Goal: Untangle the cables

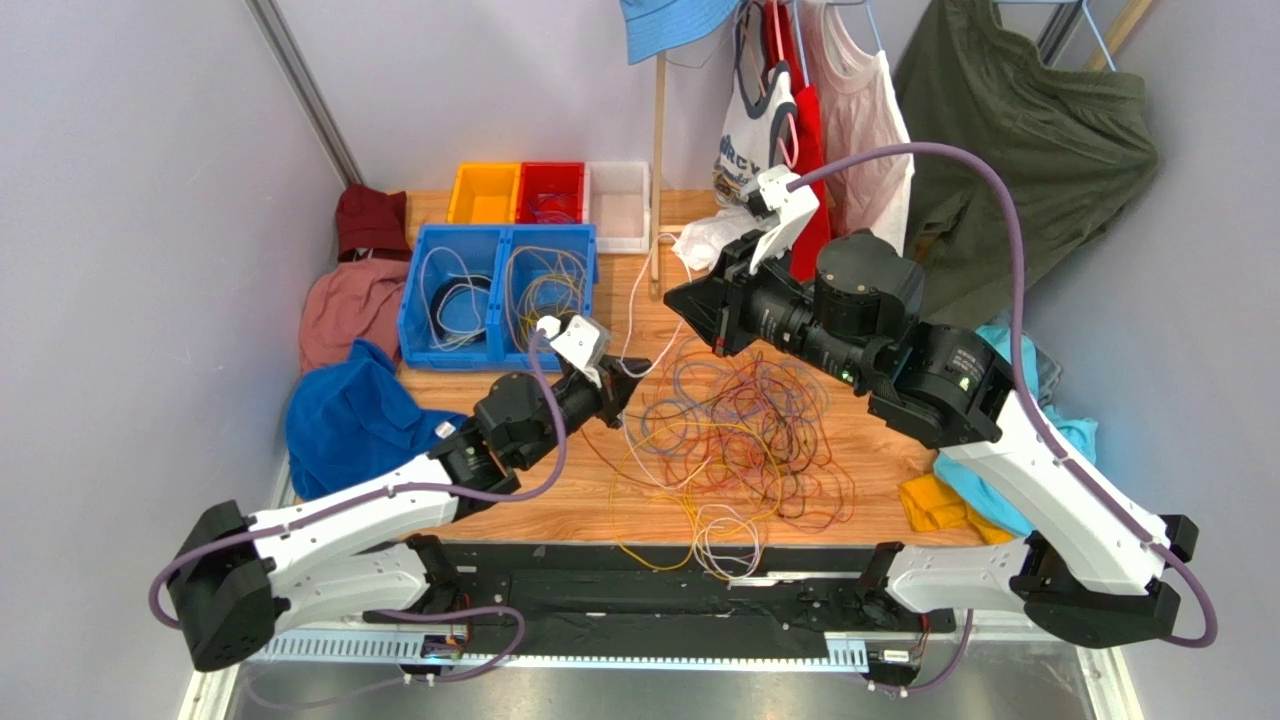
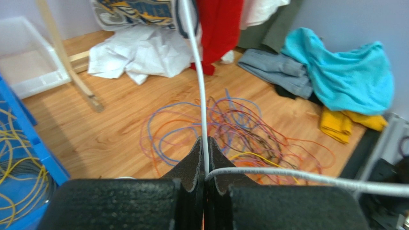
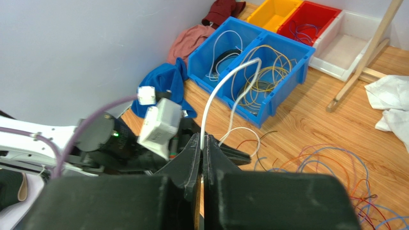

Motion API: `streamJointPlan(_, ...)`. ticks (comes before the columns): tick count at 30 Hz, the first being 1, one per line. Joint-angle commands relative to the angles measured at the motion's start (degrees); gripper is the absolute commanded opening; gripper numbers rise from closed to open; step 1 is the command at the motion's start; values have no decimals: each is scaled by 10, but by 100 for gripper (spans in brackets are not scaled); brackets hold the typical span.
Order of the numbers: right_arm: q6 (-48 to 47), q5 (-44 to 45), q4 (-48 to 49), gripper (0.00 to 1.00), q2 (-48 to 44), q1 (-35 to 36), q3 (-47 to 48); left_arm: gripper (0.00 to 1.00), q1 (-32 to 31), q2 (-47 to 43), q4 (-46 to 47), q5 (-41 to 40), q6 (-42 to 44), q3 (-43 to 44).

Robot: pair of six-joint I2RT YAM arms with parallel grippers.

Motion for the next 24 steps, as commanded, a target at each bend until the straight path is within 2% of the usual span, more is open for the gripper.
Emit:
streamJointPlan(1, -4, 37, 32, 10, -15, 3, -24, 0, 1, -64, -142, 75, -67, 66)
streamJointPlan(2, -2, 46, 32, 33, -17, 3, -37, 0, 1, -67, -192, 62, -85, 86)
streamJointPlan(3, -2, 57, 32, 42, -17, 3, -44, 0, 1, -69, -241, 57, -95, 135)
streamJointPlan(4, -1, 83, 31, 47, -18, 3, -51, 0, 1, -65, -338, 56, -104, 160)
streamJointPlan(5, -2, 96, 32, 52, -21, 3, -71, 0, 1, -61, -383, 57, -105, 186)
streamJointPlan(6, -3, 108, 34, 53, -22, 1, -81, 0, 1, -58, -423, 58, -107, 233)
streamJointPlan(7, -2, 130, 36, 54, -24, -1, -91, 0, 1, -46, -501, 61, -108, 258)
streamJointPlan(10, 19, 124, 54, 54, -25, -26, -123, 0, 1, -22, -625, 77, -109, 338)
streamJointPlan(13, 48, 86, 73, 57, -15, -71, -130, 0, 1, -26, -675, 96, -111, 369)
streamJointPlan(16, 51, 75, 68, 65, -5, -88, -127, 0, 1, -46, -698, 85, -112, 383)
streamJointPlan(20, 59, 82, 90, 74, -39, -88, -172, 0, 7, -25, -774, -34, -100, 459)
streamJointPlan(24, 68, 83, 99, 75, -91, -88, -216, 0, 41, 32, -851, -77, -81, 586)
